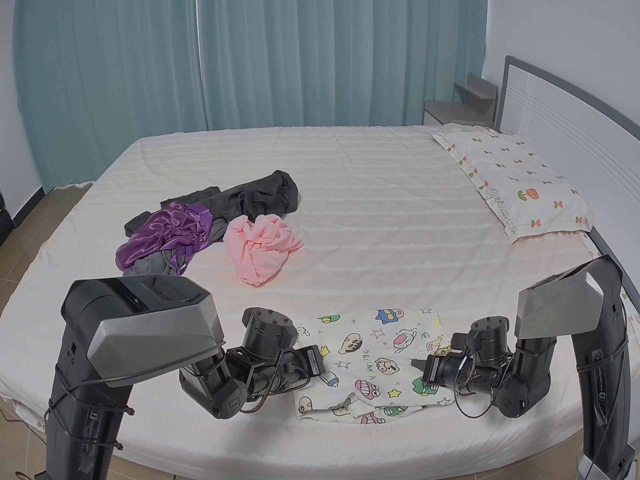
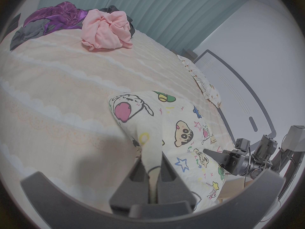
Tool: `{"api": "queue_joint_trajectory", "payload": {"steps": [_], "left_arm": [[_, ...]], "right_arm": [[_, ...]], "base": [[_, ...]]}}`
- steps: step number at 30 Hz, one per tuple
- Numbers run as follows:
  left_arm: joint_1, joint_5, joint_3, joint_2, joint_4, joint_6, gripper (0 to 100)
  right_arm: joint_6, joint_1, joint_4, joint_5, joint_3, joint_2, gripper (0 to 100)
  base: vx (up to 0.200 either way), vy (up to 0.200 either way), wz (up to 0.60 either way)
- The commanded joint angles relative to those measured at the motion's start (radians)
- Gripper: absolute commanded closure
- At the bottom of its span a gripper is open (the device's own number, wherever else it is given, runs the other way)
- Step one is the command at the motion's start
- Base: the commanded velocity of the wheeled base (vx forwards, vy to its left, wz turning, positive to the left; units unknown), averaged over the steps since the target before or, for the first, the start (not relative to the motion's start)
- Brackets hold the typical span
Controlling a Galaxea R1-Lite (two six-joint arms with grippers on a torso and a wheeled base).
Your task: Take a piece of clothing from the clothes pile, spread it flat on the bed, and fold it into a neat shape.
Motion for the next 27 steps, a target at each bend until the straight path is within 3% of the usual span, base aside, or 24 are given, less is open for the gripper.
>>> {"api": "queue_joint_trajectory", "payload": {"steps": [1,27], "left_arm": [[0.001,0.000,0.011,-0.017,-0.002,-0.013,100],[0.015,0.001,0.080,-0.067,-0.005,-0.024,100]], "right_arm": [[0.005,0.000,-0.001,-0.001,-0.001,-0.004,100],[0.022,0.002,-0.036,-0.001,0.016,-0.028,100]], "base": [[0.000,0.200,0.00],[0.000,0.200,0.00]]}}
